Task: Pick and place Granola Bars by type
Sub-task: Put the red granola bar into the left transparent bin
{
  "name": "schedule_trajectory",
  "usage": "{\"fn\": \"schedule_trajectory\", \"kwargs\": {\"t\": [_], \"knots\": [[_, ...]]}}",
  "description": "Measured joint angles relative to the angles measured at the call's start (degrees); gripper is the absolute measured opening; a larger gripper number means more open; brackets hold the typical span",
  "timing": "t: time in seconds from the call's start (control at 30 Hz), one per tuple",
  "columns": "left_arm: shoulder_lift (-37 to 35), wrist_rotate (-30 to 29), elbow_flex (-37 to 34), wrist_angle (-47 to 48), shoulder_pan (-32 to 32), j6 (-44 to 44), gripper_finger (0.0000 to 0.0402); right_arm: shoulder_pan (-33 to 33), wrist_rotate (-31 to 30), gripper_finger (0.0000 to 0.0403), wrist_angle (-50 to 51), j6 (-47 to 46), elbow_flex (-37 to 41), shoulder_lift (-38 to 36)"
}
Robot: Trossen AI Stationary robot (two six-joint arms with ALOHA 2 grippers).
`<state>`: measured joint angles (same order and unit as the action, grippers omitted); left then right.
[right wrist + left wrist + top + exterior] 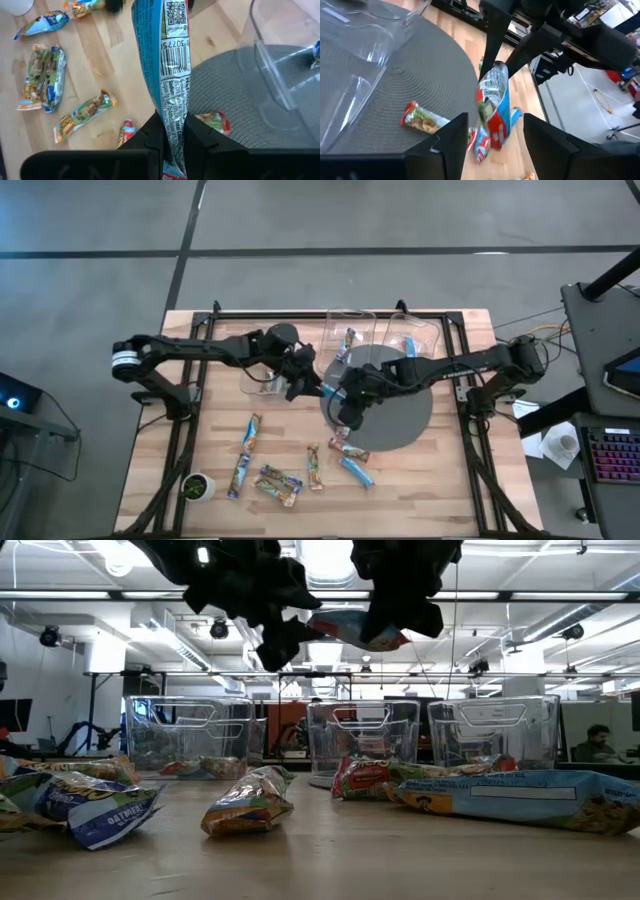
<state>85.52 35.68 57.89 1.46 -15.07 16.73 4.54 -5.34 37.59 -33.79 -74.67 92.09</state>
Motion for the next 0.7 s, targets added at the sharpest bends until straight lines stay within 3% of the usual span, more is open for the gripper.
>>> {"fn": "schedule_trajectory", "kwargs": {"t": [0.23, 0.43, 0.7], "knots": [[4.2, 3.9, 0.0, -9.7, 0.0, 3.8, 0.0172, -0.5, -0.1, 0.0033, -0.2, 0.6, 0.0, 0.0], [4.6, 3.9, 0.0, -9.8, 0.0, 3.9, 0.0166, -0.6, -0.1, 0.0033, -0.1, 0.8, 0.0, -0.1], [4.5, 3.9, 0.0, -9.4, 0.0, 4.2, 0.0090, -0.6, -0.5, 0.0036, 0.0, 0.9, 0.0, -0.1]]}}
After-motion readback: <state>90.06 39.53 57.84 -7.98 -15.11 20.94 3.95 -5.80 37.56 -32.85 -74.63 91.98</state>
